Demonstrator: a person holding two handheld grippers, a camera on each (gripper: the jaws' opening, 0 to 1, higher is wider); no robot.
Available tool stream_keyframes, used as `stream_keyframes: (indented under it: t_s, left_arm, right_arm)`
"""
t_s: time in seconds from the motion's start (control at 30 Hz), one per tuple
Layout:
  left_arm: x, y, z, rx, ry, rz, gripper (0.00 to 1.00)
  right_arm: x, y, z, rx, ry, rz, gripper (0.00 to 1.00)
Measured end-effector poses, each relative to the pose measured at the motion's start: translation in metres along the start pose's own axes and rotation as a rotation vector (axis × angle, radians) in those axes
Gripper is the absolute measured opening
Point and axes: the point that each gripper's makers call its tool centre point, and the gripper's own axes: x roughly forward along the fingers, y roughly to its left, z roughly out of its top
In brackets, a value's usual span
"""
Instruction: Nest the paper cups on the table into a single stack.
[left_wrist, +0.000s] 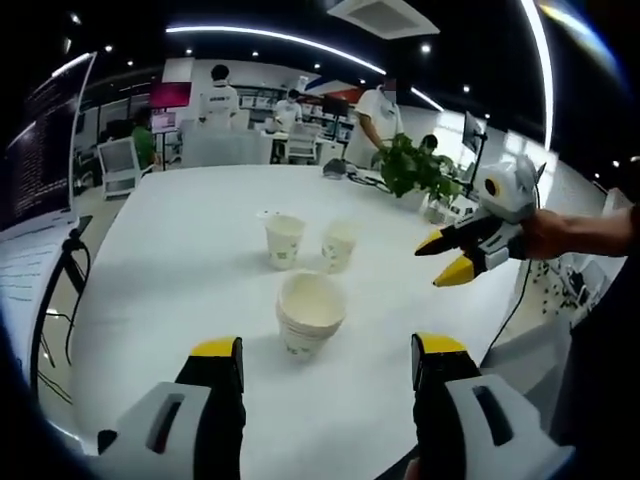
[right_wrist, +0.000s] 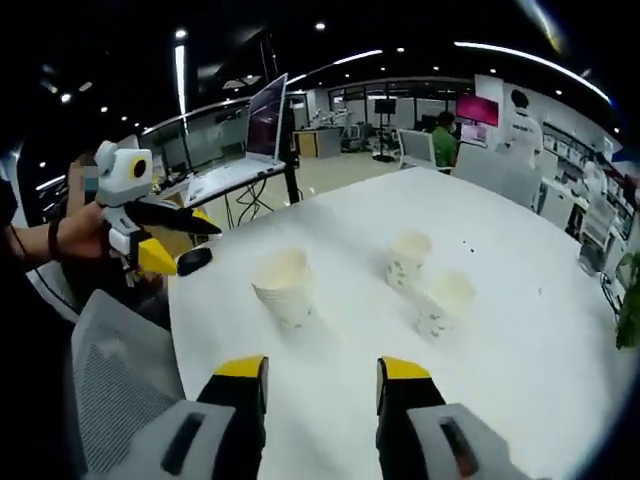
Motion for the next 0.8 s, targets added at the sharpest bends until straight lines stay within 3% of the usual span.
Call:
stream_keyframes:
  t_s: [0.2,0.8]
  left_arm:
    - [-0.001,-0.007,0.002,-0.008,-0.002,0.026,0.66]
    - [0.002,-0.011,0.02,-0.033,-0.036,0.097,0.67]
  right_arm:
    - [-0.011,-0.006,-0.016,0.013,0.007,-0.027,0.42]
    - [-0.029,-0.016,-0.031,0.086,-0.036,-0.049,0.44]
